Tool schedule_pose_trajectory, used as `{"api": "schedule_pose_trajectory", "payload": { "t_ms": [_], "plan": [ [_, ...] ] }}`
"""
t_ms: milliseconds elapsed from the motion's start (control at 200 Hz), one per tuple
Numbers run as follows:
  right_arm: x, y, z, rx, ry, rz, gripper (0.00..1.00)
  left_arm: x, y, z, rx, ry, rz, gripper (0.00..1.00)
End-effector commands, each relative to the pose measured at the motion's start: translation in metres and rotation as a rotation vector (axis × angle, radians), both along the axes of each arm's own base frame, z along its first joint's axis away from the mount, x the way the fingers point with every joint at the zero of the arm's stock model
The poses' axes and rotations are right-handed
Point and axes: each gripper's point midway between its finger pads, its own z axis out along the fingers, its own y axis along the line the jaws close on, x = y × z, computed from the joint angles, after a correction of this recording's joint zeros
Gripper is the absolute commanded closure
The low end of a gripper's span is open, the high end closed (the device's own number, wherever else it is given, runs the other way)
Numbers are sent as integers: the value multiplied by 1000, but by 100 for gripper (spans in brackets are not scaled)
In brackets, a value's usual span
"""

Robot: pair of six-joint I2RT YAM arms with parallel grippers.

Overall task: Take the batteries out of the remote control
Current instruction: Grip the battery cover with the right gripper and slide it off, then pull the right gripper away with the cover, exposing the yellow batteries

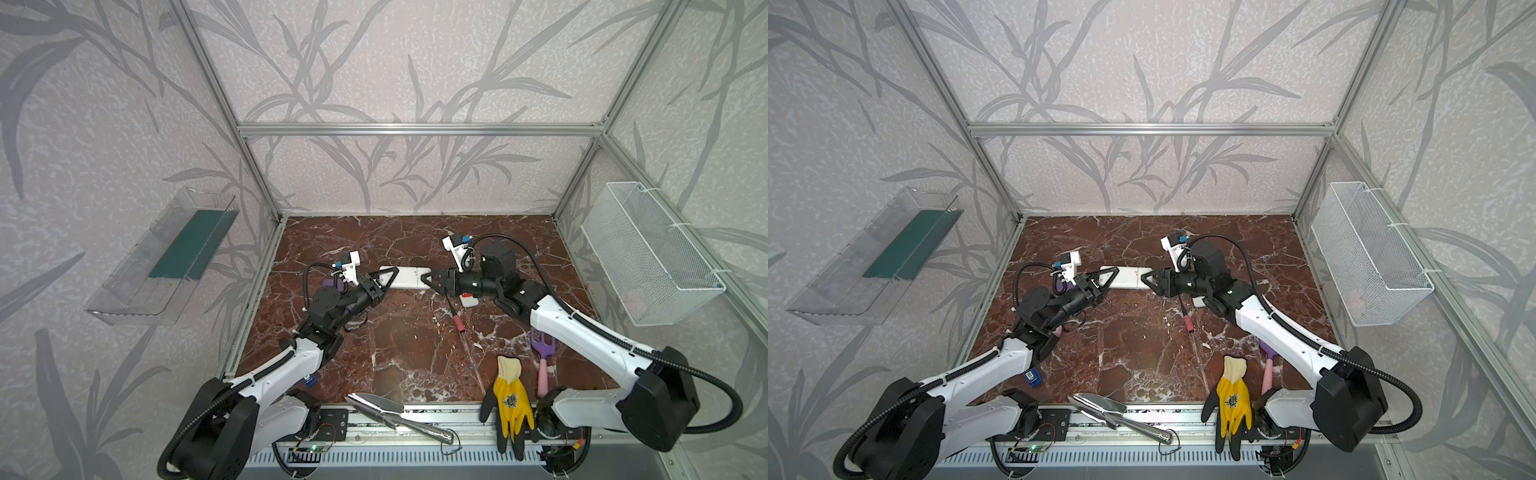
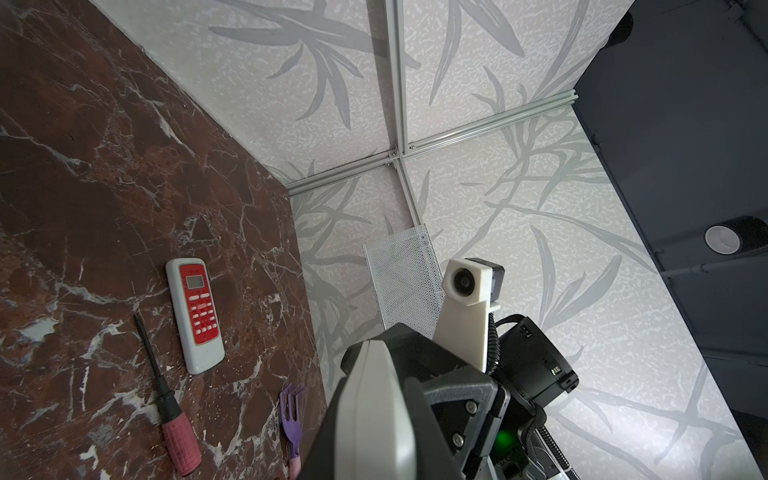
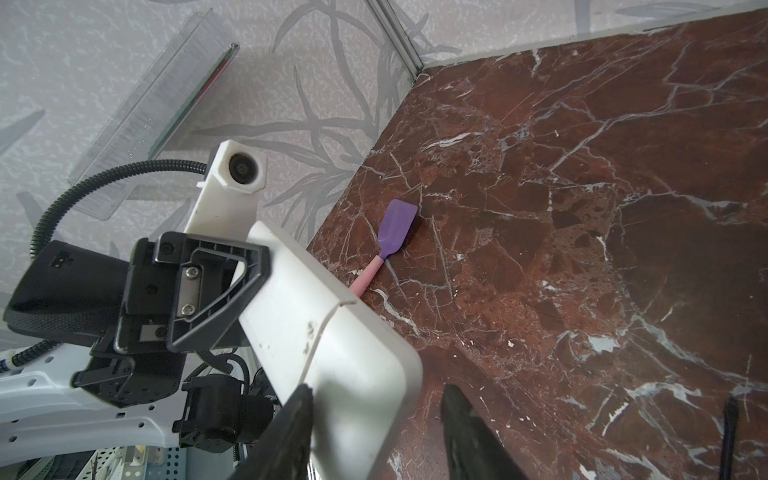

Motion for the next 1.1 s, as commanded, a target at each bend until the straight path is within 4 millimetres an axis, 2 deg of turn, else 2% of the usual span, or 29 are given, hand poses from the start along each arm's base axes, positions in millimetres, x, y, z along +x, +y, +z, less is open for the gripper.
{"api": "schedule_pose_trajectory", "payload": {
  "t_ms": [0,270,555,930,1095],
  "plan": [
    [6,5,12,30,-19,2,54,-7,-2,18,-39,-63,-28,100],
    [8,3,9,43,-5,-4,71,-6,0,22,-50,-67,-18,100],
    [4,5,11,75,4,18,81,-5,1,29,-70,-73,-9,100],
    [1,12,4,107,41,57,99,-2,1,35,-81,-76,-1,100],
    [-2,15,5,126,45,78,100,-1,2,34,-78,-76,4,100]
  ]
}}
